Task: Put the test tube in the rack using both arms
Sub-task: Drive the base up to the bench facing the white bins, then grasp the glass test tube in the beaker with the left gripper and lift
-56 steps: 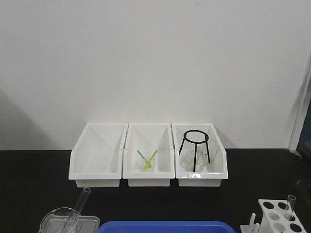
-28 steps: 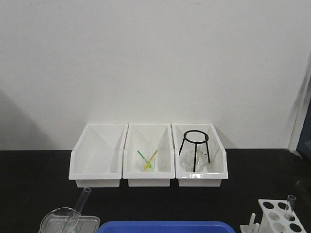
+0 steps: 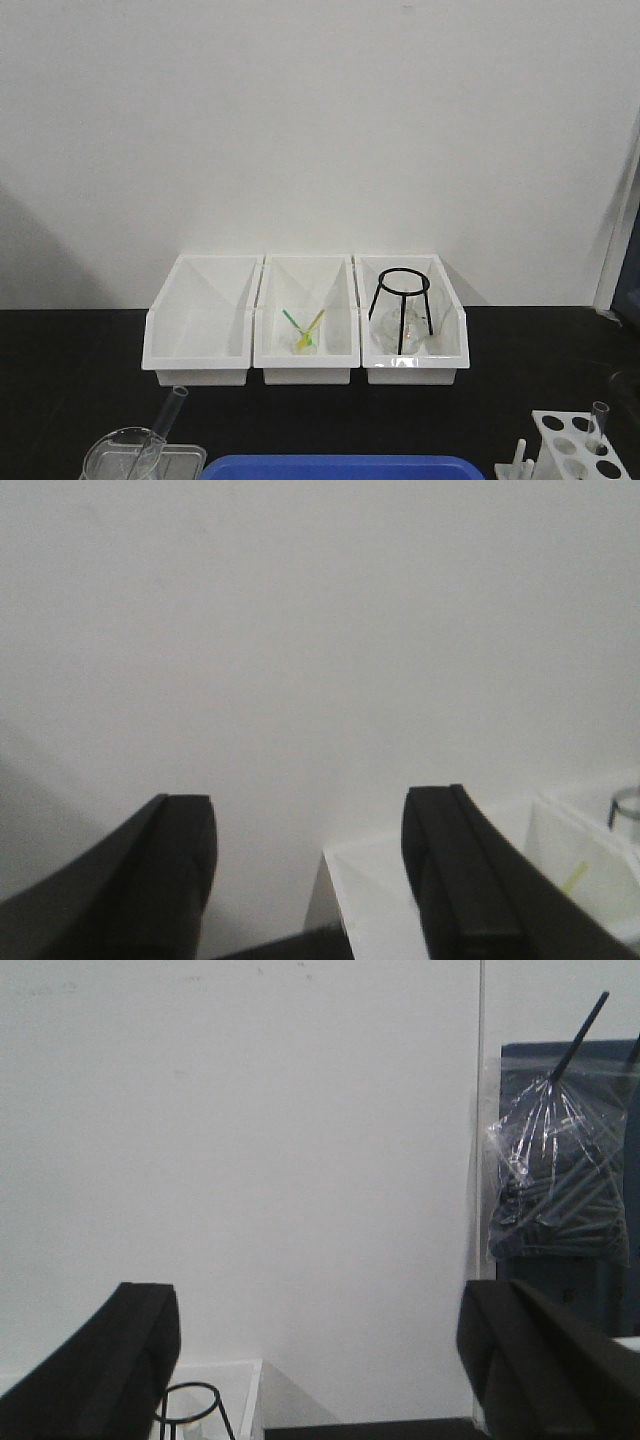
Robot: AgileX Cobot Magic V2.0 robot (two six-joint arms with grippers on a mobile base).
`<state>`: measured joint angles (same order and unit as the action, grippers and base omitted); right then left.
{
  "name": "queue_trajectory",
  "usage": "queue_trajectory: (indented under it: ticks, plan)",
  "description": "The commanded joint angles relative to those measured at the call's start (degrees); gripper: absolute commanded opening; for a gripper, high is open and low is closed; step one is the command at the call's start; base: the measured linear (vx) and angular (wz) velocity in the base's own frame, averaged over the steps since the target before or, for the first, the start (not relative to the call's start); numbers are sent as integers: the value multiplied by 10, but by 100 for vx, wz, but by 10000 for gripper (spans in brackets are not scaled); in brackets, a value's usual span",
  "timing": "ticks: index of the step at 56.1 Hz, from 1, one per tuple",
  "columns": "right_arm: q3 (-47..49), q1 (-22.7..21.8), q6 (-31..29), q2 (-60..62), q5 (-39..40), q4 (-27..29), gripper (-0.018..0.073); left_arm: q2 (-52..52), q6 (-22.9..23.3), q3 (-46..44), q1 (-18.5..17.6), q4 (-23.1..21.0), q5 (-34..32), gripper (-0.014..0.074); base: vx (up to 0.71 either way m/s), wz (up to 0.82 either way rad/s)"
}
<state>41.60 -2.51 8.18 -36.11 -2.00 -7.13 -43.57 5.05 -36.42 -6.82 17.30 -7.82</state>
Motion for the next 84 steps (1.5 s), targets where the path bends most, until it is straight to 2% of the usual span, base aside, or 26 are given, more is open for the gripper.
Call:
queue_trajectory:
  ticks: [1,8,16,29,35,39,45,63,74,79,84]
  plan:
    - [17,-1,-1,-6,28,-3,540,-14,11,37,-31,58,-46,456,0,0]
    - [17,22,-6,-6,26,-7,490,-58,22,105,-66,69,-67,433,0,0]
    - [17,47,-7,-6,25,-14,447,-130,21,108,-82,70,-71,433,0,0]
    - [17,49,-7,-6,25,-42,415,-256,17,52,-86,70,-123,433,0,0]
    - [17,49,-7,-6,25,-52,415,-308,15,16,-86,70,-129,433,0,0]
    - [17,49,-7,-6,26,-64,415,-345,-3,-12,-86,70,-131,433,0,0]
    - [17,49,-7,-6,26,-78,415,-387,4,-53,-86,70,-128,433,0,0]
    - [17,49,-7,-6,26,-94,415,-470,20,-118,-86,69,-122,433,0,0]
    - [17,49,-7,-6,26,-94,415,-487,29,-120,-86,70,-120,430,0,0]
    - [17,49,-7,-6,26,-94,415,-487,29,-120,-86,70,-126,400,0,0]
    - [17,49,-7,-6,26,-94,415,-487,29,-120,-86,70,-134,330,0,0]
